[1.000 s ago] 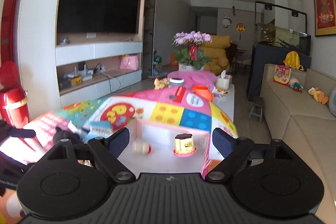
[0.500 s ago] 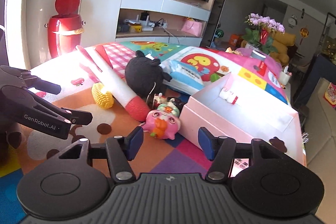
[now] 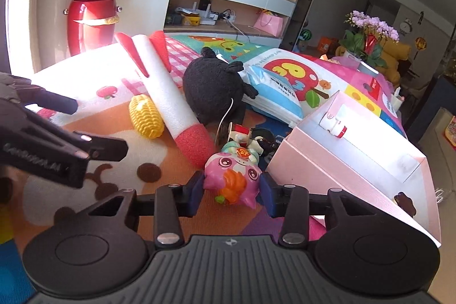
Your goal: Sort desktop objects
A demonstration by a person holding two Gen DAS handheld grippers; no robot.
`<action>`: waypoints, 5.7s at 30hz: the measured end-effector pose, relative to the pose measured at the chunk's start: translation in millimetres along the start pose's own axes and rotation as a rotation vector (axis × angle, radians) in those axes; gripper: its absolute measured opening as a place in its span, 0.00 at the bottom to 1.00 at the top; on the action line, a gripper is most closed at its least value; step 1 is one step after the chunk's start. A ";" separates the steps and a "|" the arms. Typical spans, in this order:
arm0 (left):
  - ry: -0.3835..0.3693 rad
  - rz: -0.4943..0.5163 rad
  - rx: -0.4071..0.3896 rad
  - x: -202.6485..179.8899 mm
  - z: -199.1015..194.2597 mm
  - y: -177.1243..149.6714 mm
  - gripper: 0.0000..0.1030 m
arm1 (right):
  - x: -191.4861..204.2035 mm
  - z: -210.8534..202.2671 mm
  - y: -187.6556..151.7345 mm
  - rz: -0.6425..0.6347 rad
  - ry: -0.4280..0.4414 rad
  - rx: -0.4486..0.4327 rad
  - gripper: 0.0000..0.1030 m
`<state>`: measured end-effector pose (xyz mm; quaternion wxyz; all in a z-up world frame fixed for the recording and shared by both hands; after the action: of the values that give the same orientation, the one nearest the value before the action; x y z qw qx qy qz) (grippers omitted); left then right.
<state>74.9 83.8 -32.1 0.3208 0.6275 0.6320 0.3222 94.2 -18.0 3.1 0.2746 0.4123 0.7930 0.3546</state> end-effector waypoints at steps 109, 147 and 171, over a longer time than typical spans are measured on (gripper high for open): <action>-0.235 0.326 0.054 -90.7 -2.5 -9.7 0.70 | -78.1 -53.9 -74.9 0.347 -0.082 0.059 1.00; -0.263 0.465 -0.362 -192.6 -18.2 160.6 0.92 | -178.0 -151.4 81.1 0.422 -0.046 -0.247 0.58; -0.007 0.165 0.048 -18.2 -4.8 -6.5 0.99 | -93.3 -69.7 43.8 0.156 -0.106 -0.139 0.60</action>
<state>67.3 65.6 -34.6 0.2804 0.6862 0.5845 0.3300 111.1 -102.7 92.6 0.3156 0.4711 0.7163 0.4067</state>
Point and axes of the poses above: each gripper's, at about its wrist camera, not at the fingertips, and z roughly the way its jaws point, x to its left, y to its top, the point moved 7 cm from there along z, roughly the way its jaws point, and after that the axes turned 9 degrees about z, right-handed, at the moved point
